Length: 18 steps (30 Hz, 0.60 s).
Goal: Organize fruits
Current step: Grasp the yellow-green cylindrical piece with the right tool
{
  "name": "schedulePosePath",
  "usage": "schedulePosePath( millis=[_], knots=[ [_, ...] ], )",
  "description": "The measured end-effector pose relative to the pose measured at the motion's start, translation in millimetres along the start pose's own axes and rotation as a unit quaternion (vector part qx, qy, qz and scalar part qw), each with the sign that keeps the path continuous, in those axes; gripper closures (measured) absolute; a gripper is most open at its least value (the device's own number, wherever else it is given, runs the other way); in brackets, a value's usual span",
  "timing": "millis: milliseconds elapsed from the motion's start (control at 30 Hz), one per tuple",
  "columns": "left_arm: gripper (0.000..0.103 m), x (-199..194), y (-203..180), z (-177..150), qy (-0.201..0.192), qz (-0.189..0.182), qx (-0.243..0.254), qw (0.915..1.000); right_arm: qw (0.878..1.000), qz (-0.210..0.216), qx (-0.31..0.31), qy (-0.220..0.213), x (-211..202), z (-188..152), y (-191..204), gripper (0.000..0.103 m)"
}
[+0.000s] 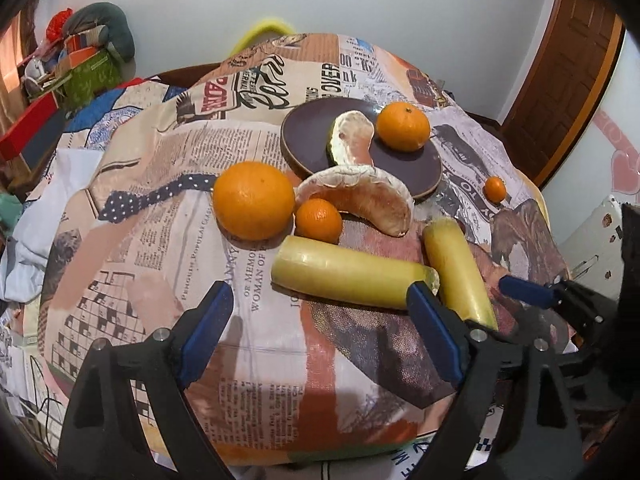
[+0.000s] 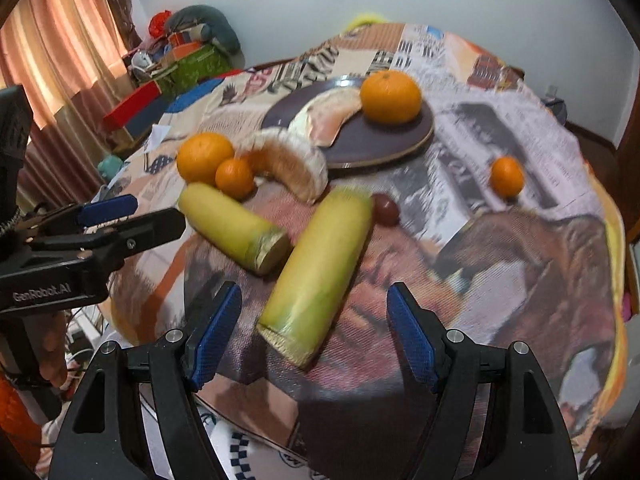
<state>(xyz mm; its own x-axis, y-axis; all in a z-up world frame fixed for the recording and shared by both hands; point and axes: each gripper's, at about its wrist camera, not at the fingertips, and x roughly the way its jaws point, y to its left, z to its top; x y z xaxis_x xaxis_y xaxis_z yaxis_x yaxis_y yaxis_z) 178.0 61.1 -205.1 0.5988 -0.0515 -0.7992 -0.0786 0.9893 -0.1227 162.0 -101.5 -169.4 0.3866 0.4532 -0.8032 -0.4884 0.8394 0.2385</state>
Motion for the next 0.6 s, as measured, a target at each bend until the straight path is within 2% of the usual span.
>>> schedulePosePath(
  millis=[100,200,300,400,600],
  knots=[
    [0.014,4.1,-4.4,0.6,0.002,-0.001,-0.001,1.0,1.0,0.002,-0.007,0.01,4.6,-5.1,1.5,0.051],
    [0.014,11.1,-10.9,2.9,0.009,0.0,-0.004,1.0,1.0,0.025,-0.006,0.008,1.6,-9.6,0.9,0.062],
    [0.014,19.6,-16.9,6.1,0.017,0.003,-0.014,0.9997,1.0,0.017,-0.014,0.0,-4.2,-13.5,0.4,0.065],
    [0.013,25.0,-28.5,10.3,0.009,0.011,-0.011,0.9998,1.0,0.007,-0.017,-0.007,-10.4,-15.9,-5.7,0.068],
    [0.005,42.1,-49.6,14.5,0.009,0.061,-0.003,0.9981,1.0,-0.004,-0.004,-0.017,-20.3,-18.2,-26.0,0.069]
  ],
)
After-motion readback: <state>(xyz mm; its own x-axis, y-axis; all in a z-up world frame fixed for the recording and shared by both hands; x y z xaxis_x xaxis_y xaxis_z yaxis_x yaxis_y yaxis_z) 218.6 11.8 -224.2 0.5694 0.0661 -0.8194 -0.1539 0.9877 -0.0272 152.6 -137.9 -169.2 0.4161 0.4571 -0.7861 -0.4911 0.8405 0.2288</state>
